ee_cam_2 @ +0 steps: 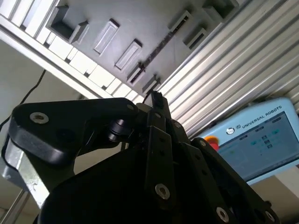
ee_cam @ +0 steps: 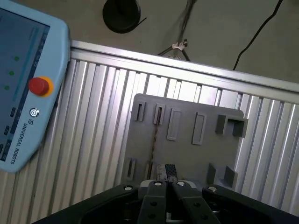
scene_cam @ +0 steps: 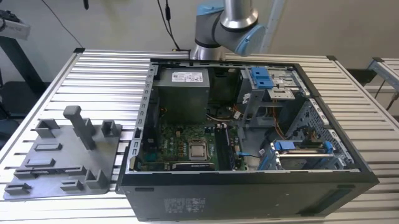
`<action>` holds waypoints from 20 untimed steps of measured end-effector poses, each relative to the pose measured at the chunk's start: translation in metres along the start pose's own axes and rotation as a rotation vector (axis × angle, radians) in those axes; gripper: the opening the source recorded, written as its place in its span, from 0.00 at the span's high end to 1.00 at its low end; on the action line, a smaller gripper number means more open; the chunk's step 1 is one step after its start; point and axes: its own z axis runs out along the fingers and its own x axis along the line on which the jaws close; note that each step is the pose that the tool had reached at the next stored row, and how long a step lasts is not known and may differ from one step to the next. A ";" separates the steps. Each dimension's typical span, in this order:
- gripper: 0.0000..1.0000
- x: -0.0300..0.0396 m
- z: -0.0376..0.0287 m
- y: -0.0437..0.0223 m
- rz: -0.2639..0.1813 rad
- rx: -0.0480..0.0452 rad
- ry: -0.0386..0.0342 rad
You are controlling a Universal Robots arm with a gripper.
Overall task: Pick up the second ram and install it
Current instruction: 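Pick up the second ram and move it above second insertion slot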
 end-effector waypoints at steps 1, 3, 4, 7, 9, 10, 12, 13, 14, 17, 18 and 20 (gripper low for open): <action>0.89 0.0000 0.0000 0.0000 0.000 0.0001 -0.0008; 0.89 -0.0002 0.0000 0.0002 0.000 0.0007 -0.0039; 0.89 -0.0003 0.0000 0.0002 0.000 0.0008 -0.0041; 0.89 -0.0003 0.0000 0.0003 0.000 0.0008 -0.0042; 0.89 -0.0003 0.0000 0.0003 0.000 0.0008 -0.0043; 0.89 -0.0003 0.0000 0.0003 0.000 0.0008 -0.0043; 0.88 -0.0003 0.0000 0.0003 0.000 0.0009 -0.0043; 0.82 -0.0003 0.0000 0.0003 0.000 0.0009 -0.0043; 0.76 -0.0003 0.0001 0.0003 0.000 0.0009 -0.0043; 0.64 -0.0003 0.0000 0.0003 0.000 0.0009 -0.0043; 0.59 -0.0003 0.0000 0.0003 0.000 0.0008 -0.0043; 0.53 -0.0003 0.0000 0.0003 0.000 0.0008 -0.0044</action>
